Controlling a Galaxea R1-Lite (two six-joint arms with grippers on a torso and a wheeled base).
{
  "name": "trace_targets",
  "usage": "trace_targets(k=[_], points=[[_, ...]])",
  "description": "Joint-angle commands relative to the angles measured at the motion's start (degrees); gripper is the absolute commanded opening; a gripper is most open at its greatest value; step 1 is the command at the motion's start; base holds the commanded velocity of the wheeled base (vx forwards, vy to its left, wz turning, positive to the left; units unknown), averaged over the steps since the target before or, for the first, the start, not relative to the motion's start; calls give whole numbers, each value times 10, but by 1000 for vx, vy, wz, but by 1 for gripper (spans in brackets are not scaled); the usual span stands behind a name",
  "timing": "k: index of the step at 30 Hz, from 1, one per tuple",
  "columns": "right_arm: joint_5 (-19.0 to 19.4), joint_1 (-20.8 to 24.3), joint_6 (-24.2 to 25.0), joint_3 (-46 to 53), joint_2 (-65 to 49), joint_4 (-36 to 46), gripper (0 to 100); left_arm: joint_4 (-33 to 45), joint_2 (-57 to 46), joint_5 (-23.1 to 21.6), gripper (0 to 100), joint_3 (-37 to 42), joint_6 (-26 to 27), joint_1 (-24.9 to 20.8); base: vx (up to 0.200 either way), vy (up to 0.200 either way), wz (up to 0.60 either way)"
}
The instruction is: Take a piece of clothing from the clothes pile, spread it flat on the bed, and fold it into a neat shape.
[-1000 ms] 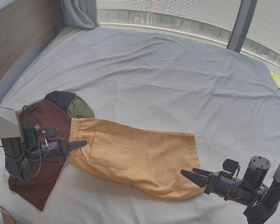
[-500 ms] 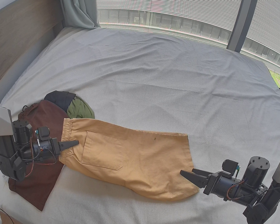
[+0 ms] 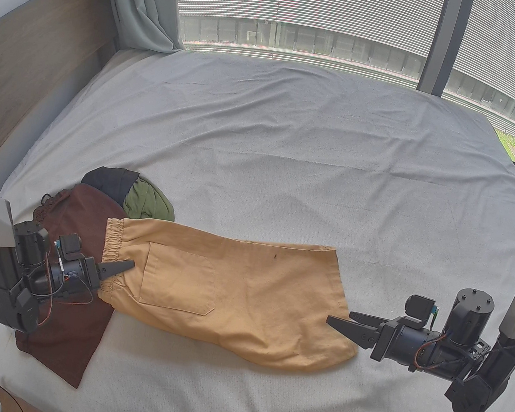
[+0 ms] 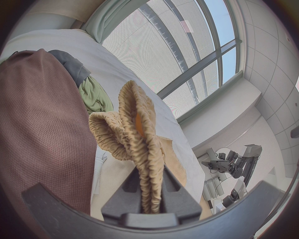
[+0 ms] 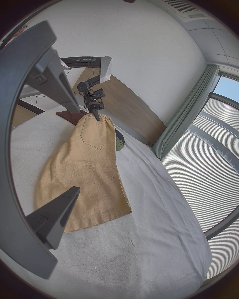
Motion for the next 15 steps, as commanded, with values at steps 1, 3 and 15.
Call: trace_targets(k=[1, 3, 15], points=[[0, 3, 0, 2, 3, 0, 100, 0, -9, 1, 0, -2, 0, -5, 0, 0, 0], [1, 3, 0, 4, 2, 0, 100, 0, -11, 2, 0, -5, 0, -12, 0, 0, 0], [1, 3, 0, 4, 2, 0, 100, 0, -25, 8, 0, -6, -1, -48, 0, 0, 0]])
